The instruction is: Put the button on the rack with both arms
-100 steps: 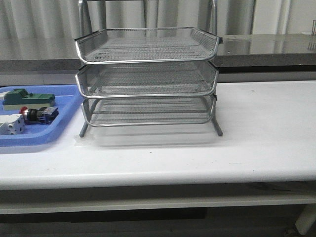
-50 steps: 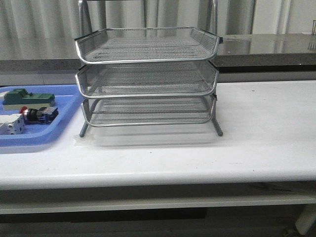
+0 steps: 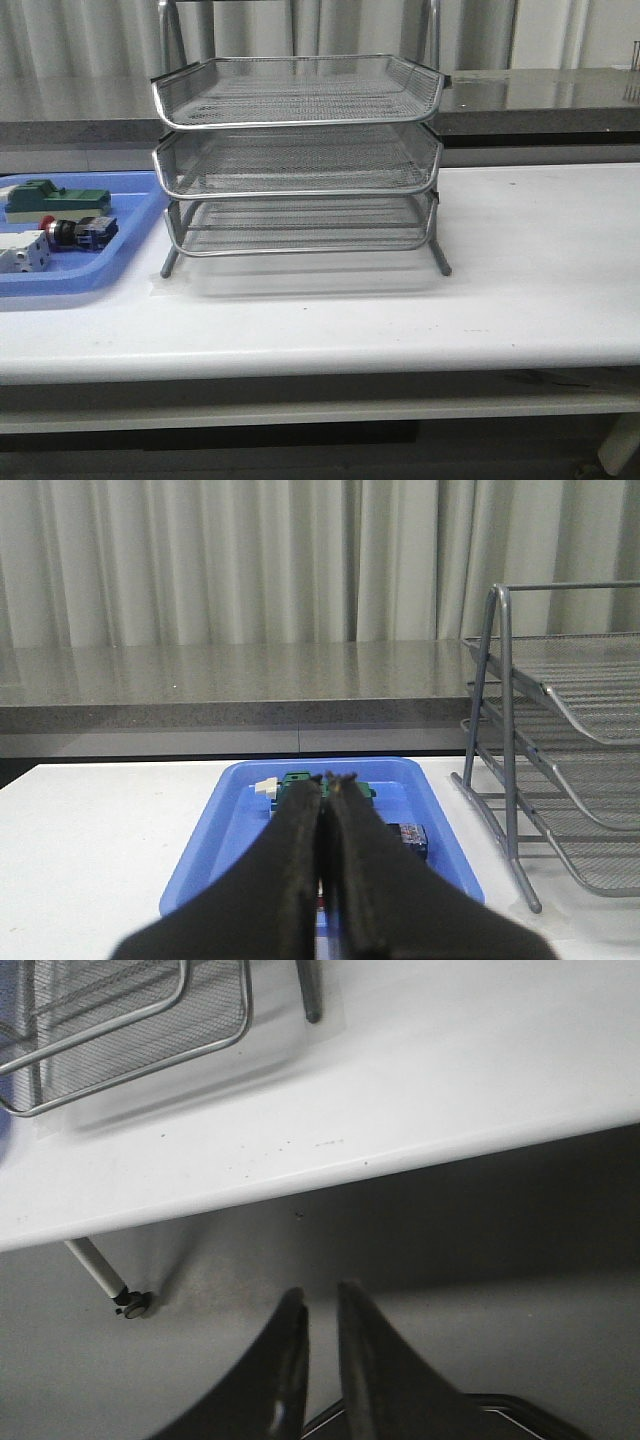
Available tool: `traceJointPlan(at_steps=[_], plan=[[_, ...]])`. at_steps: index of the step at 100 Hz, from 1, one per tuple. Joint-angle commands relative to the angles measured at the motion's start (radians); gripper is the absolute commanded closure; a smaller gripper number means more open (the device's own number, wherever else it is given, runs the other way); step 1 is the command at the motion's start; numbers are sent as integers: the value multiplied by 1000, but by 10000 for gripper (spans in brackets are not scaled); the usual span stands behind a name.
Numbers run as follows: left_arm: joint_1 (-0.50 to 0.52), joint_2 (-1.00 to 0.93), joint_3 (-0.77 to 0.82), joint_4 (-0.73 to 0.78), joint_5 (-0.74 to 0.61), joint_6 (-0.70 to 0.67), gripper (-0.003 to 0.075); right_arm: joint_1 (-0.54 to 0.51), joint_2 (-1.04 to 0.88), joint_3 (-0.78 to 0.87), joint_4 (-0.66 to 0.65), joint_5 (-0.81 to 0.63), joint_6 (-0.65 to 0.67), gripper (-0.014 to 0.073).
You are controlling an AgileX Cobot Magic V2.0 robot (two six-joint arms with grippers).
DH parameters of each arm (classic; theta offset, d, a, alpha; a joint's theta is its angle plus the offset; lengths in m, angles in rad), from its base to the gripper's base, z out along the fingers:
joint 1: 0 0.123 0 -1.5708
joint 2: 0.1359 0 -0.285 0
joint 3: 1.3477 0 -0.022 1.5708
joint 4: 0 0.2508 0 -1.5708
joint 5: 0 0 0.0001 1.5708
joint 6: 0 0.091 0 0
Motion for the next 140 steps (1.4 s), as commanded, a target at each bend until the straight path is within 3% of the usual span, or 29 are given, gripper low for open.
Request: traceJointPlan(at_steps=[1,14,44,81,99,120,140], plan=[[2,-36,46,-8,-81,-10,741,-7,-5,-35,65,-56,0,361],[2,-36,46,-8,-81,-10,741,-7,-5,-35,122,-88,-1,270],[2,-36,46,-8,-81,-10,741,-6,86,-38,305,-190,-85,260],[2,-36,46,-8,-81,-10,741,-6,376,-108,863,-211,-601,261],[2,-36,46,-8,-81,-10,741,-6,515,-157,1118,-148,-841,261],[2,-36,46,-8,-81,-10,741,-6,656,-220,1275,-61,-1001,261],[2,-36,46,-8,-81,-10,741,9,752,-280,1292,-12,-1037,261]])
